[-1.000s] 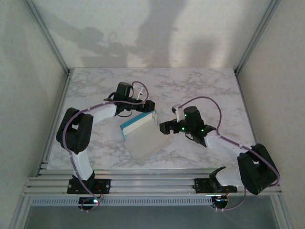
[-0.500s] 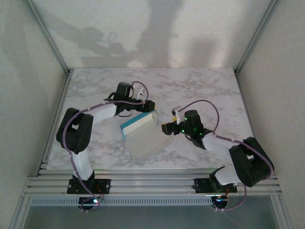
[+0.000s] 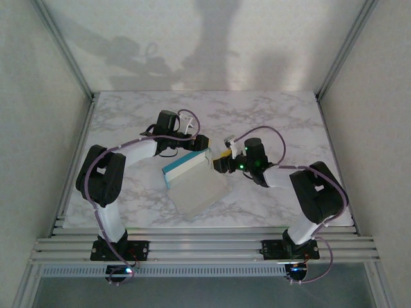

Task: Fold the paper box

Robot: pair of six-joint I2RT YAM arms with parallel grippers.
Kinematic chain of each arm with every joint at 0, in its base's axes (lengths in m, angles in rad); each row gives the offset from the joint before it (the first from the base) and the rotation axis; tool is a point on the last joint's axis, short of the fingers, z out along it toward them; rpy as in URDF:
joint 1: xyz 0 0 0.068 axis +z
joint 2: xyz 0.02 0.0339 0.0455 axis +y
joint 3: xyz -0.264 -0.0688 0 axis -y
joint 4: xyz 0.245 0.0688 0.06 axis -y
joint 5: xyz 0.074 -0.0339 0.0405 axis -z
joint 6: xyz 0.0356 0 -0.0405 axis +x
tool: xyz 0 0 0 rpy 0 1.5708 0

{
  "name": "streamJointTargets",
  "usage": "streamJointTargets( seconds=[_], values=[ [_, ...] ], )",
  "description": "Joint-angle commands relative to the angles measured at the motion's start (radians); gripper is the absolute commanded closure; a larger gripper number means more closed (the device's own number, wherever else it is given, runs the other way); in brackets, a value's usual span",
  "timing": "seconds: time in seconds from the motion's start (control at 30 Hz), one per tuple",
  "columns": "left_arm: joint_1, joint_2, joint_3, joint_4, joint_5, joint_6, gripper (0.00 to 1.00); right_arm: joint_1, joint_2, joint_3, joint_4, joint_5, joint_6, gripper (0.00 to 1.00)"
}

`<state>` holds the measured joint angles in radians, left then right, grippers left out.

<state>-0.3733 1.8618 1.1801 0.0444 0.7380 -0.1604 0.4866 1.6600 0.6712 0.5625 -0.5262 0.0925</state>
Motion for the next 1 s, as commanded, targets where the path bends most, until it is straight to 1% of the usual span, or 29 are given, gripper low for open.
streamJointTargets(
  seconds=[0.0, 0.2, 0.33, 0.47, 0.63, 0.77, 0.97],
  values=[
    [-0.002, 0.016, 0.008, -0.035, -0.004, 0.009, 0.01, -0.007, 0.035, 0.041, 0.024, -0.082, -0.013, 0.38],
    [-0.003, 0.013, 0.007, -0.039, -0.003, 0.01, 0.01, -0.008, 0.073, 0.073, 0.028, -0.107, -0.002, 0.39],
    [-0.003, 0.014, 0.008, -0.039, -0.004, 0.01, 0.01, -0.008, 0.057, 0.061, 0.042, -0.113, 0.0, 0.43],
    [-0.004, 0.013, 0.01, -0.04, -0.002, 0.01, 0.01, -0.014, -0.006, 0.027, -0.036, -0.1, -0.043, 0.44],
    [-0.004, 0.013, 0.013, -0.04, -0.001, 0.01, 0.01, -0.04, -0.041, 0.017, -0.111, -0.123, -0.077, 0.44],
    [-0.004, 0.01, 0.013, -0.042, -0.002, 0.01, 0.01, -0.055, -0.03, 0.026, -0.123, -0.11, -0.083, 0.44],
    [-0.004, 0.011, 0.016, -0.045, -0.003, 0.01, 0.01, -0.055, 0.024, 0.088, -0.121, -0.095, -0.08, 0.44]
  ],
)
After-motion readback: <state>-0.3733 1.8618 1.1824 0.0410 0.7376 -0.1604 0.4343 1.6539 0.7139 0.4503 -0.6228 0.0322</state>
